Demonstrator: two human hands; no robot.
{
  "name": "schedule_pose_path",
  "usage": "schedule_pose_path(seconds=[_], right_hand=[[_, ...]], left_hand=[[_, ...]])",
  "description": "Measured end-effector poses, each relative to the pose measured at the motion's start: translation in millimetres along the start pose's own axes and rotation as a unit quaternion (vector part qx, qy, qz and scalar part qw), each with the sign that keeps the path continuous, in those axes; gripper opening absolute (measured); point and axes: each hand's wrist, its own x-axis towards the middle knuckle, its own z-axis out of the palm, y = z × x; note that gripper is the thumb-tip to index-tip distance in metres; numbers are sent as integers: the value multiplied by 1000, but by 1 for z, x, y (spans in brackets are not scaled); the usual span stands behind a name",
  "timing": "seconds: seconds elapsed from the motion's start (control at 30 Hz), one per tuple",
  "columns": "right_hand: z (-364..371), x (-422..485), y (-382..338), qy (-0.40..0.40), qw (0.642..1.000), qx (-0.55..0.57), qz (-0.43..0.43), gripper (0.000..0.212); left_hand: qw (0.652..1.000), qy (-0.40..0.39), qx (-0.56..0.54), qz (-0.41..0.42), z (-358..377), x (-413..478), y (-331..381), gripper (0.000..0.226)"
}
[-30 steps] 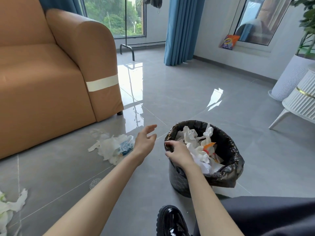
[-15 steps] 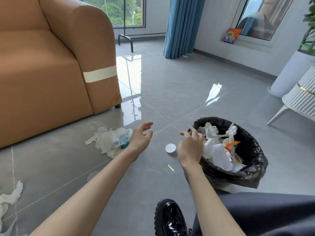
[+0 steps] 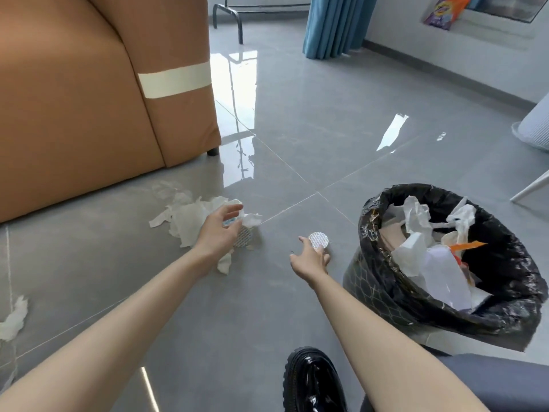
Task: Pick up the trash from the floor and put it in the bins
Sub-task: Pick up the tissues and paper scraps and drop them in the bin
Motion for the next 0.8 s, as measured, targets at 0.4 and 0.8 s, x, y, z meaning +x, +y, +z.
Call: schedule_pose_path(seconds=[0.4, 0.8], right_hand=[[13, 95, 32, 59, 993, -6, 105, 65], [60, 63, 10, 81, 994, 75, 4, 44]], left_hand=[[998, 10, -6, -56, -26, 23, -59, 35], [994, 42, 7, -101, -28, 16, -99, 34]])
